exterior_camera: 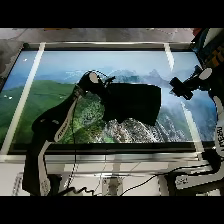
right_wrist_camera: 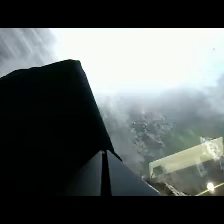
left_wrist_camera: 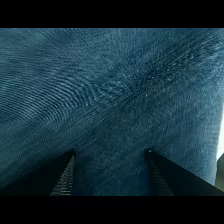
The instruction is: Fold the clothes and pants, and hang the long-sleeved shirts on hangers.
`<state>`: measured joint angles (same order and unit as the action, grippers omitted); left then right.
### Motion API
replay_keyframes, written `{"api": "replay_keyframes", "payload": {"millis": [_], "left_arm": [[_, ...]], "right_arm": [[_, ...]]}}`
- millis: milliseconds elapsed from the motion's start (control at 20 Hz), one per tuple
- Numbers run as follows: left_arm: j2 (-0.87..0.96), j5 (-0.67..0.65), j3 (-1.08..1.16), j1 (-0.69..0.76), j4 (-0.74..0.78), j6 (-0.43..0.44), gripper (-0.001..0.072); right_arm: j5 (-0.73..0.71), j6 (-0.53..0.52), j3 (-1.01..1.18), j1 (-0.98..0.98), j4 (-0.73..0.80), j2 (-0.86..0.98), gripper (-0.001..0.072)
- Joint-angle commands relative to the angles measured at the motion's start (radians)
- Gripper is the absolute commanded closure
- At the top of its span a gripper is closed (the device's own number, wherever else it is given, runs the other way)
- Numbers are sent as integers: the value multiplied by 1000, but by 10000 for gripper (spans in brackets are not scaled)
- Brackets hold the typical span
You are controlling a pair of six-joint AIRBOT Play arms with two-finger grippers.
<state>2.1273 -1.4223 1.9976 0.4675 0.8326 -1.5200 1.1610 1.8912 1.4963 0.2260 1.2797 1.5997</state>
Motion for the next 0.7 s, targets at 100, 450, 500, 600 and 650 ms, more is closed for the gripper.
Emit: {"api": "replay_keyframes", "payload": {"millis": [100,450,500,600,650], "left_arm": [[31,0,-2,57,-18,39,232],[-31,-39,-1,-87,-50,32,232],[-47,-46,0,-109,-58,42,232],[-78,-48,0,-143,-60,60,232],[-92,-48,0,-161,-60,64,232]], "right_arm": [[17,-151,-4,5,-73,61,572],[33,-351,-3,62,-188,131,2],[69,-371,-4,77,-203,158,2],[123,-496,-3,107,-326,197,3],[140,-582,-3,118,-406,211,3]]}}
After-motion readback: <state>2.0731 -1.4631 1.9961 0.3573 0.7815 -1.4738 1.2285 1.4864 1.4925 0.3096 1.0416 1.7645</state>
